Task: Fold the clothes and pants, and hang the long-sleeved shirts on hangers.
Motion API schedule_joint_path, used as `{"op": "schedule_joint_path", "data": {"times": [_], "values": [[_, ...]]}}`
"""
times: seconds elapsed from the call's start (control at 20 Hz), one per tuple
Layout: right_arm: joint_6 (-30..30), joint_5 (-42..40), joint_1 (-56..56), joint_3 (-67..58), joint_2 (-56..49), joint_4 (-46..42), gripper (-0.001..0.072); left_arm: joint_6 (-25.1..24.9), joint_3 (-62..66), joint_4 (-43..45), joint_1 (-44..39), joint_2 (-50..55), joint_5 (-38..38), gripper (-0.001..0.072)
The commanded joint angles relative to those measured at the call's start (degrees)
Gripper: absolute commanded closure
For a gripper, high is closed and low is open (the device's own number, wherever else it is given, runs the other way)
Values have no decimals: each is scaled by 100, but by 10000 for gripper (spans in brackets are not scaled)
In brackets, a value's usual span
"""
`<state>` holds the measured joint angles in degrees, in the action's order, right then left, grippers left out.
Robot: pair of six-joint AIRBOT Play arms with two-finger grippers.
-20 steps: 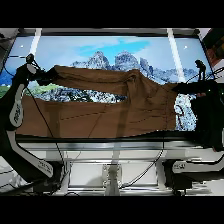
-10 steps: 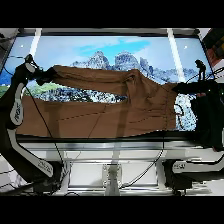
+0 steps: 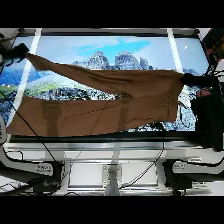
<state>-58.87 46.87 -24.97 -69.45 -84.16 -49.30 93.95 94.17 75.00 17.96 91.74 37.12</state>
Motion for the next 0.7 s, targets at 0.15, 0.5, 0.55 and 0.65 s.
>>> {"op": "schedule_joint_path", "data": {"times": [0.15,0.5,0.55,0.65], "values": [[-455,-898,142,-7,28,-52,680,-39,-11,1082,540,-354,1915,688],[-501,-876,282,0,-68,-254,680,-291,-295,1733,660,-20,2747,688],[-501,-846,306,0,-66,-249,680,-289,-291,1574,658,-11,2343,688],[-501,-863,365,0,-66,-243,680,-291,-282,824,627,-61,1121,688]]}}
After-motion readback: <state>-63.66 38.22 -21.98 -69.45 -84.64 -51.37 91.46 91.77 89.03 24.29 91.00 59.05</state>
